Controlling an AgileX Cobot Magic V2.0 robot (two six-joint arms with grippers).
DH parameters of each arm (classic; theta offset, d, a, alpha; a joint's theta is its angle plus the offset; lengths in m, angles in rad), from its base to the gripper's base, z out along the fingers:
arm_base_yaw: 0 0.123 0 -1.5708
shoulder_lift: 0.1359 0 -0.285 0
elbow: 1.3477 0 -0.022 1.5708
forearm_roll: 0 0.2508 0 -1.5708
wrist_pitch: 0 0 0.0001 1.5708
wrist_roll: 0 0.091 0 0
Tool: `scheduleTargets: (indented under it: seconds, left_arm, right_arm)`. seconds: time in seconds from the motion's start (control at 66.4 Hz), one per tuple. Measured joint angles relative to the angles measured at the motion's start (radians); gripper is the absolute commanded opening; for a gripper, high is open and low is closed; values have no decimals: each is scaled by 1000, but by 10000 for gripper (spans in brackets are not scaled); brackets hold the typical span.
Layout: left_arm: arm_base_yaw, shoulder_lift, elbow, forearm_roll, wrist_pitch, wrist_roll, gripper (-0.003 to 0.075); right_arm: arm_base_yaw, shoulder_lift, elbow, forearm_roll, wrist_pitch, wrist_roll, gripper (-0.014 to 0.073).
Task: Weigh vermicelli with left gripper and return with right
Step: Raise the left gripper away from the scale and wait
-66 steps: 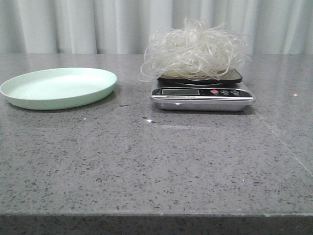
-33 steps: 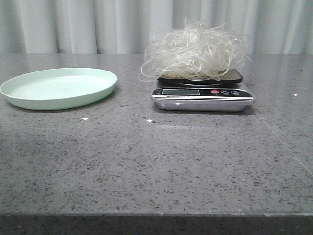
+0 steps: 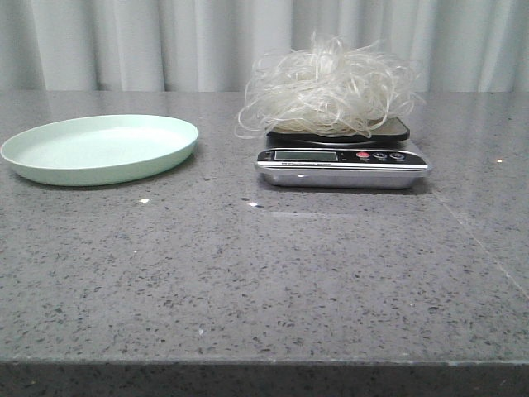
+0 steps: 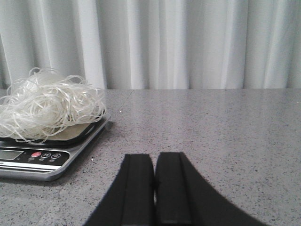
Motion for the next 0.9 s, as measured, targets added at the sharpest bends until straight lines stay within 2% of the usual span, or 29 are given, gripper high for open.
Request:
scheduleTargets:
  seconds: [0.105,0.211,0.286,0.391,0.617,0.723,0.903]
  left_arm:
    - [0,-77,62,7,-28,0,128]
    - [0,-89,88,9,-28,0,128]
    - [0,-89,95,9,-20,0,128]
    - [0,-89,96,9,-11,0,128]
    - [0,-89,96,11,-7,0,128]
    - [0,-89,96,11,-7,0,128]
    - [0,-89,96,11,-7,0,128]
  right_arm:
    - [0,0,2,0,-14,0,168]
    - [0,0,2,0,-115,0,168]
    - [0,0,-23,0,-121,0,168]
    - [0,48,-157,0,-15,0,168]
    - [0,365,-475,-27,195,0,168]
    - [0,474,-541,-27,217,0,168]
    - [0,564,-554,-27,236,0,170]
